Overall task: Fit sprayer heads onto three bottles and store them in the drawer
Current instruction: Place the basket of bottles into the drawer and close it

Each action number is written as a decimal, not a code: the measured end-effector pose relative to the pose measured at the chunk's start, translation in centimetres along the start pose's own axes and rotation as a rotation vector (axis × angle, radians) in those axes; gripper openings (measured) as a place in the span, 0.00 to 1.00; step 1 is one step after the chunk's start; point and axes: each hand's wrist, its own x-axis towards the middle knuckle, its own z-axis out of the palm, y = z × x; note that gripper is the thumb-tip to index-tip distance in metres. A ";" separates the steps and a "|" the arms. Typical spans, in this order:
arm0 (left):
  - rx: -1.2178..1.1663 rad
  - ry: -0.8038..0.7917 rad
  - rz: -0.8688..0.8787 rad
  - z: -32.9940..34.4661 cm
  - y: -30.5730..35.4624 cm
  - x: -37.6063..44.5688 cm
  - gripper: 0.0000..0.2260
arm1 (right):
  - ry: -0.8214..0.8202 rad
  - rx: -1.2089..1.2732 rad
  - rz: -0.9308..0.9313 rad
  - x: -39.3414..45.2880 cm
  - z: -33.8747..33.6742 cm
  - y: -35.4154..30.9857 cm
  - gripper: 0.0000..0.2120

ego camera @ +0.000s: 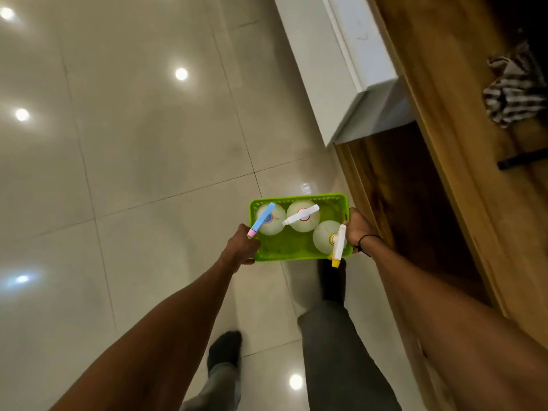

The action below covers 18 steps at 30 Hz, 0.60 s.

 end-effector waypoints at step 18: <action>-0.111 0.035 -0.121 3.0 2.6 12.8 0.23 | -0.101 0.035 -0.034 17.2 0.7 -5.0 0.08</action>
